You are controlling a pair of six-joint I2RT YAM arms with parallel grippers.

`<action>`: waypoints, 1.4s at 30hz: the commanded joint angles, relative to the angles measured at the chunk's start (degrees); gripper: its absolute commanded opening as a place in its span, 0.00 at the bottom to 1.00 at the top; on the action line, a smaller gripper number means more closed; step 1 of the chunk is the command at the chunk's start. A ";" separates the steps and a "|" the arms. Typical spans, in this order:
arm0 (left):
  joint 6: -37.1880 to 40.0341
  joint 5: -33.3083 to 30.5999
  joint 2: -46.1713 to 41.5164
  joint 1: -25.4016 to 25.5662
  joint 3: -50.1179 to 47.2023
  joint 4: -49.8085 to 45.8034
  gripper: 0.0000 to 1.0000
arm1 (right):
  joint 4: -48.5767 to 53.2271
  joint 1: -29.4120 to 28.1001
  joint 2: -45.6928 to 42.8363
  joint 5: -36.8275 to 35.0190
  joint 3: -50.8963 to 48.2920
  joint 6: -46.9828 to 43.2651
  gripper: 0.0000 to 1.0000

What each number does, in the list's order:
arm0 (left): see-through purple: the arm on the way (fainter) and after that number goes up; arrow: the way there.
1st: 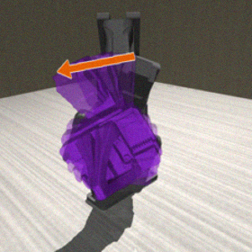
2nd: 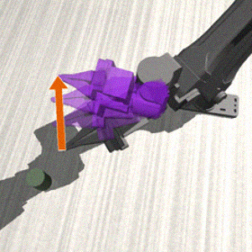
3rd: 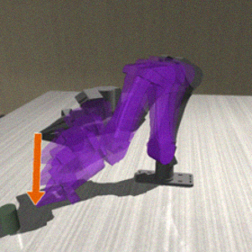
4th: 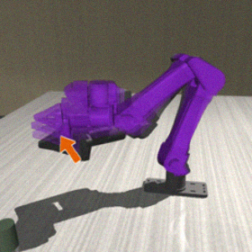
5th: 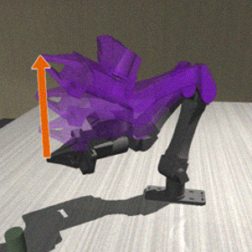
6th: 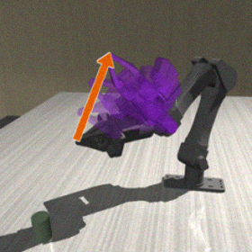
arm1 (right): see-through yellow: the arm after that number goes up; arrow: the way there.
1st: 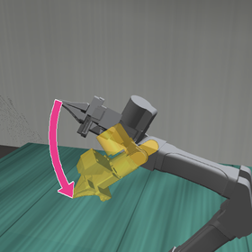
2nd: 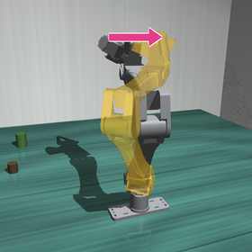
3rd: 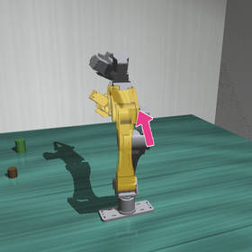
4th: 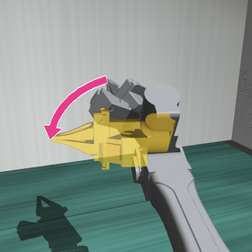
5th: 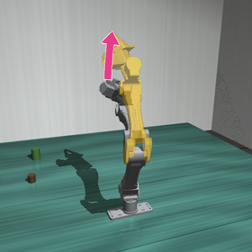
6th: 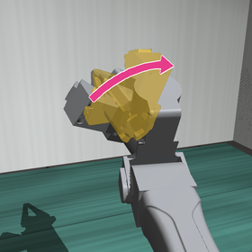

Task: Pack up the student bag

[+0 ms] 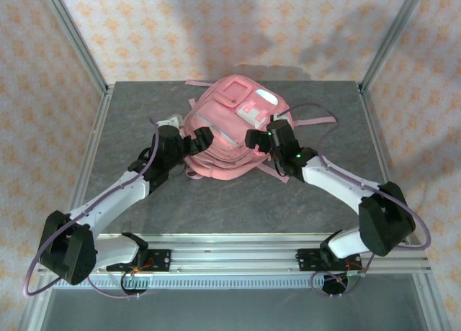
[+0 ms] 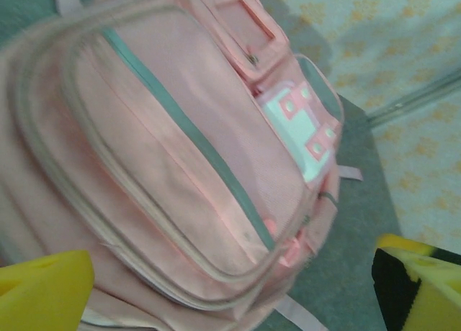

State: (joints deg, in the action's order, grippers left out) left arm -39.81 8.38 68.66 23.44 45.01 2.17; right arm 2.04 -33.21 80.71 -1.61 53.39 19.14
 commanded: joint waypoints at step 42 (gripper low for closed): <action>38.50 -25.20 19.23 -19.39 -33.64 75.10 1.00 | -72.92 27.43 5.85 -13.56 -41.19 -19.39 1.00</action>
State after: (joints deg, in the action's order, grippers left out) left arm 0.01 -19.92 89.30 6.02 7.42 79.22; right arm -76.03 -6.26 87.68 -18.00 7.60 0.34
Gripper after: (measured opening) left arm 0.997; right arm 0.998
